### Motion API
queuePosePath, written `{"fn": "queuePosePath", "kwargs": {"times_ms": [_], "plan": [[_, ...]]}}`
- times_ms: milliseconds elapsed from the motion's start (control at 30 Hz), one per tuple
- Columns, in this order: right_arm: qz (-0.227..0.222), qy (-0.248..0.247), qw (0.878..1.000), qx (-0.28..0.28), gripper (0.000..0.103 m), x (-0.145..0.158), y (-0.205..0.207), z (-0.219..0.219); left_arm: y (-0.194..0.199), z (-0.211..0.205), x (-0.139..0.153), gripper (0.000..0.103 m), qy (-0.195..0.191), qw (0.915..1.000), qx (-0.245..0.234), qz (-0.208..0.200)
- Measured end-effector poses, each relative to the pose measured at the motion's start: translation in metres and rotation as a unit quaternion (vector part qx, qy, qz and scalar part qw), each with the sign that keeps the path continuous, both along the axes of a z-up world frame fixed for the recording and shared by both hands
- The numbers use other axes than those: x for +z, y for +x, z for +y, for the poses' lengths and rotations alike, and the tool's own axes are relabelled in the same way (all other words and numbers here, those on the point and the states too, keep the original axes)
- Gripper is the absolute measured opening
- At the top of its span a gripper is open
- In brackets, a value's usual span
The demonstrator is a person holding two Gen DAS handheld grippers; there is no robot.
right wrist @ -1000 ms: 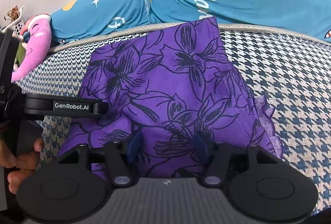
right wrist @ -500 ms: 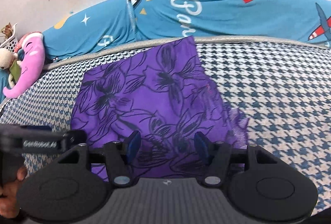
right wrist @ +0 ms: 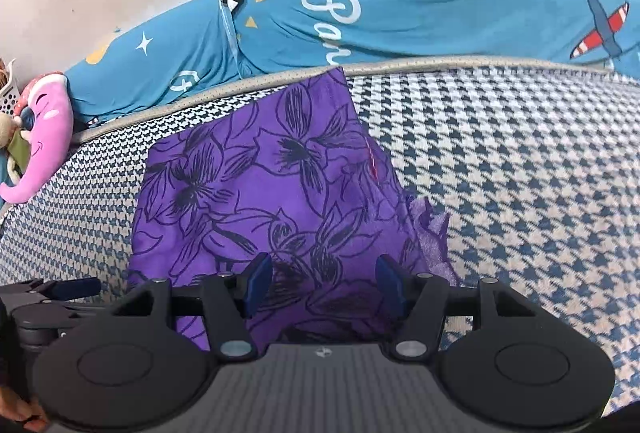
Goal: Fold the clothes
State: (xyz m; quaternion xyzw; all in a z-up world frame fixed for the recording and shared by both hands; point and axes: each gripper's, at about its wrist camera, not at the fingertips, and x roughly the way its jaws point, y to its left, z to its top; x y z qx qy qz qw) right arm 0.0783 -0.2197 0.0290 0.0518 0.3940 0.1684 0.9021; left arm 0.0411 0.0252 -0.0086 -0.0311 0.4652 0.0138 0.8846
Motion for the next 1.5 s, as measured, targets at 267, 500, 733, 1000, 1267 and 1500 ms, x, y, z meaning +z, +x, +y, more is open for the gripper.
{"fn": "queuePosePath", "kwargs": {"times_ms": [267,500,733,1000,1267,1500], "plan": [[0.031,-0.001,0.999,-0.006,0.058,-0.016,0.014,-0.01,-0.004,0.003,-0.008,0.103,-0.002,0.9998,-0.017,-0.005],[0.02,-0.035,0.999,0.024,0.062,-0.027,0.014,0.0,-0.006,0.008,-0.019,0.103,-0.021,0.9995,-0.023,-0.005],[0.001,-0.027,0.999,0.033,0.062,-0.019,0.008,-0.006,-0.005,0.016,-0.01,0.103,-0.04,0.9988,-0.027,-0.008],[-0.016,0.011,0.999,-0.034,0.062,-0.005,0.012,-0.047,0.013,0.042,0.016,0.103,-0.091,0.9944,-0.038,-0.038],[0.042,0.048,0.996,-0.065,0.066,-0.022,0.023,-0.06,0.036,0.058,0.02,0.103,-0.153,0.9871,-0.031,-0.035],[0.072,0.092,0.989,-0.093,0.069,-0.032,0.028,-0.07,0.055,0.07,0.006,0.103,-0.209,0.9777,-0.019,-0.016]]}}
